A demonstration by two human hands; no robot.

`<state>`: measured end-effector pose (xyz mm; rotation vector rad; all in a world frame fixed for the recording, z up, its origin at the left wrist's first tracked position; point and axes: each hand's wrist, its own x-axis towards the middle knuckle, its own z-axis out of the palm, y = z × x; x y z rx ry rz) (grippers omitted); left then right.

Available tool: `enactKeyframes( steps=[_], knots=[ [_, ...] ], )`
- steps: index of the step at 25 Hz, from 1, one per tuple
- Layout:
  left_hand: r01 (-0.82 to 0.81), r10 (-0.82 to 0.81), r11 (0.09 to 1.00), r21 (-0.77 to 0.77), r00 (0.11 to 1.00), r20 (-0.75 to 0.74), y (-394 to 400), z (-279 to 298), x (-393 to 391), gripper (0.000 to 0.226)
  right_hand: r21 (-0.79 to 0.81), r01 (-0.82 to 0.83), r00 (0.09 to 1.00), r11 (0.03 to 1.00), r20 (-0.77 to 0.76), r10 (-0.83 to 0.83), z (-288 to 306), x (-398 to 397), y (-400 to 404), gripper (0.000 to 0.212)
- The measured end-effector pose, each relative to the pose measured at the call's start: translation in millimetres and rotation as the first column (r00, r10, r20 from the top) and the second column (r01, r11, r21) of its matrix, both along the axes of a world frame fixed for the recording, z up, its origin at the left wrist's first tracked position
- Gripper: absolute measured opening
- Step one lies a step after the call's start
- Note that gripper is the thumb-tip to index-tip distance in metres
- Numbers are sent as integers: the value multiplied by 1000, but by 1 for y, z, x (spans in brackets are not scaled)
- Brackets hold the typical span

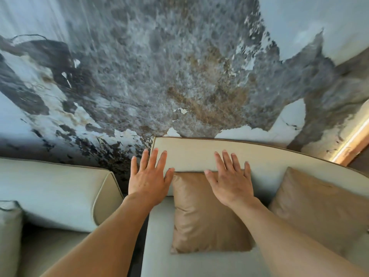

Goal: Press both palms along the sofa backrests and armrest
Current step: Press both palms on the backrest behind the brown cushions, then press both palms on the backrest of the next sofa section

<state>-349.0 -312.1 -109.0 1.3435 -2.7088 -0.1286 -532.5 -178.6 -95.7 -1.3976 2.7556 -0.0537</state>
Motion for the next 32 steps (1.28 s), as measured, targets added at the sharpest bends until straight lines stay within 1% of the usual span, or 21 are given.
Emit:
enactKeyframes(
  steps=[4,7,9,11,16,19,22,24,28,32],
  knots=[
    [43,-47,998,-43,995,-93,-11,62,32,64,-21,95,995,995,-8,-95,59,48,11,72],
    [55,-59,997,-47,994,-90,-20,80,70,63,-84,139,990,987,10,-139,88,77,-1,71],
    [55,-58,997,-48,996,-75,-21,89,104,63,-149,139,990,979,10,-139,106,102,-9,73],
    [39,-43,998,-57,996,-74,-22,98,139,62,-177,134,991,975,2,-136,118,127,-10,74],
    [-26,14,992,-123,995,-99,1,119,224,63,-191,91,995,977,-19,-96,132,204,15,70],
    [-28,15,988,-149,996,-84,33,128,279,64,-216,57,997,975,-29,-65,132,260,47,67],
    [-27,16,985,-168,998,-68,63,137,326,66,-224,49,997,973,-41,-60,131,303,77,70],
    [-33,25,984,-177,999,-47,75,145,349,65,-208,53,997,977,-35,-62,134,323,89,71],
    [-52,42,971,-233,998,-48,83,165,383,65,-292,65,997,954,-28,-77,147,349,102,75],
    [-59,48,958,-281,998,-46,79,175,408,65,-307,77,996,949,-23,-88,154,363,103,73]
  ],
)
